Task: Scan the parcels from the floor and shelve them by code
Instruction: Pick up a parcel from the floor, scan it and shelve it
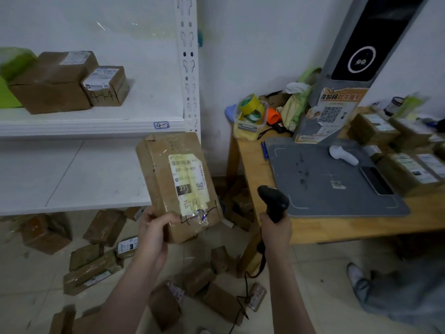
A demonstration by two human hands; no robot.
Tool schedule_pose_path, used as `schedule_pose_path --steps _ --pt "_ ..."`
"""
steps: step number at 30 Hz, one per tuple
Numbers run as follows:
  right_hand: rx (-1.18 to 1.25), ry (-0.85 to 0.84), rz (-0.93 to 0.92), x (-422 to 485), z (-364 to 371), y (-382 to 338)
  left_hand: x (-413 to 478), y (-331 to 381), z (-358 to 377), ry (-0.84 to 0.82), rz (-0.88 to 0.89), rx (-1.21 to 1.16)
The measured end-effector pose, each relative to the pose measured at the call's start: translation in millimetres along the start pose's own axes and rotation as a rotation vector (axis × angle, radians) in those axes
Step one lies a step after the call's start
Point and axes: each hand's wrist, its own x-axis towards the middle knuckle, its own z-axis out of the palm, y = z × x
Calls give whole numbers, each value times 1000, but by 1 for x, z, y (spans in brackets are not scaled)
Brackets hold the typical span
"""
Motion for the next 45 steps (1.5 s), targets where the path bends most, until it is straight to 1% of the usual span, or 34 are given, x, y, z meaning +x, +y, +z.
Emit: schedule_pose_path --steps 4,8,14,18,25,29,31,33,36,40,41,43,45 --pt "-28 70 73 42 -12 23 -1 -2 8 -28 -95 -5" --pt "-136 99 104 88 -20 37 -5 -6 21 -47 -150 5" --pt "-399 -2 173 155 -24 46 -8 -8 37 -81 -209 46" --pt "-531 4 215 187 -21 46 -6 -8 42 -98 -236 47" --pt "-615 44 243 216 -12 50 2 -4 44 -90 -242 36" --pt "-683 94 226 225 -11 50 4 -5 47 -62 -246 48" --pt "-713 124 253 226 -10 48 5 -6 48 -58 -242 53" --pt "-722 140 284 226 -9 46 5 -7 51 -60 -246 56" --pt "-698 162 283 224 -7 47 8 -10 55 -61 -261 56" --pt "-607 262 222 215 -4 43 13 -13 56 -67 -280 35" --pt "-572 299 171 210 -1 40 14 -13 56 -62 -286 32" --pt "-504 356 10 197 8 30 17 -15 54 -40 -286 25" --pt "-439 355 -156 175 24 17 21 -15 47 -43 -279 8"
